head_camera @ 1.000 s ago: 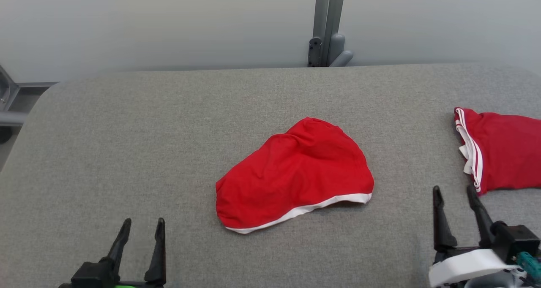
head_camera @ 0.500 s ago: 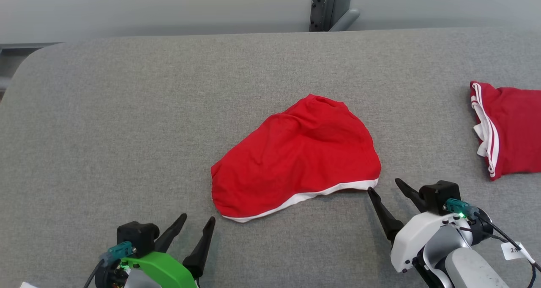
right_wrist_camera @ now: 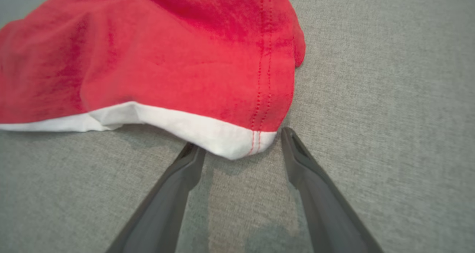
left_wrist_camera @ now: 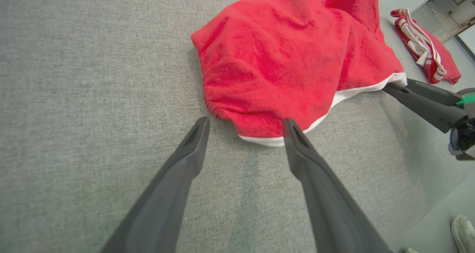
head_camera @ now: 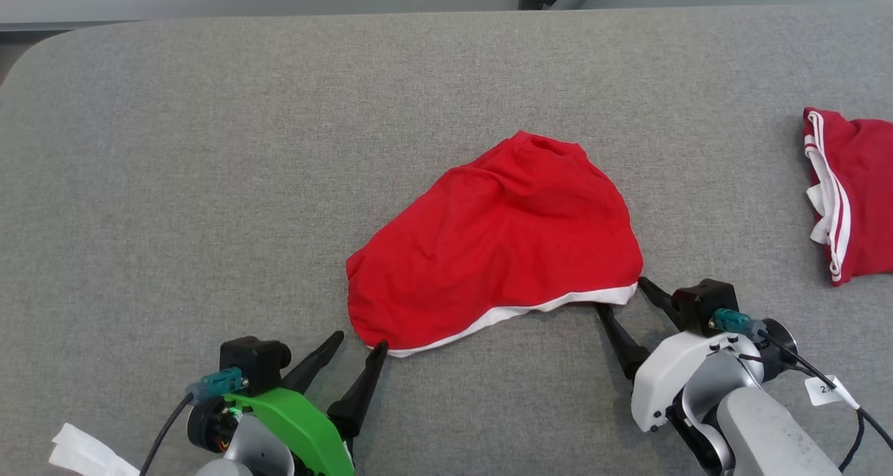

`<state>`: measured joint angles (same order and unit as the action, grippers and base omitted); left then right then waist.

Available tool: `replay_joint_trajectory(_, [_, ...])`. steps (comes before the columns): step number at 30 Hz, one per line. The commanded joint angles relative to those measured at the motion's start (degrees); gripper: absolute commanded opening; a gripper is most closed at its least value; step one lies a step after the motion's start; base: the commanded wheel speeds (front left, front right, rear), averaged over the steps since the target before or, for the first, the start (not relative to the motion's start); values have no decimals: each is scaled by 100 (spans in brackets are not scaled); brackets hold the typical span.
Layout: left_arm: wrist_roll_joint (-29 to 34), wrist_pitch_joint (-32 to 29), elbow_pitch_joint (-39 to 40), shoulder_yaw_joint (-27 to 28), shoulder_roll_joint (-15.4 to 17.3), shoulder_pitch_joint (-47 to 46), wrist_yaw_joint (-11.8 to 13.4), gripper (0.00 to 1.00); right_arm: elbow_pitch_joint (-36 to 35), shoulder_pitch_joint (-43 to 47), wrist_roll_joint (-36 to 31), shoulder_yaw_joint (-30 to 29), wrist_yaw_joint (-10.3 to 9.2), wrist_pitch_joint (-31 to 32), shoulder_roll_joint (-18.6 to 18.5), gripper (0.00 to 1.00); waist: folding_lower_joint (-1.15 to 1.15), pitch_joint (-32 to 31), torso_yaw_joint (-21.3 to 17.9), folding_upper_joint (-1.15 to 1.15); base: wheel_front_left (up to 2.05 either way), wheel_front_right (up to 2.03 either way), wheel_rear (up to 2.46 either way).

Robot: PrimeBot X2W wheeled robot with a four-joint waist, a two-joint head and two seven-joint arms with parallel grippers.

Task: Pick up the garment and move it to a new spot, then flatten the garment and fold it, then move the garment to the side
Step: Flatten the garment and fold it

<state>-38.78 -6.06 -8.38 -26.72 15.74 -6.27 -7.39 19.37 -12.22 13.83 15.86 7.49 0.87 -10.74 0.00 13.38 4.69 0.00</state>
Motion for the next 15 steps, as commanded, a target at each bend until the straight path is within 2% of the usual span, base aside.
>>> replay_joint_trajectory(1, [-45,60,-38,-46,62,-114,-18,100,50,-81,-33,19,1,-52,3,100,0,52,-14,0,0,0,0])
replay_joint_trajectory(15, [-445,326,-409,-581,319,-458,-18,100,265,-248,1,118,1,-204,32,100,0,202,-64,0,0,0,0])
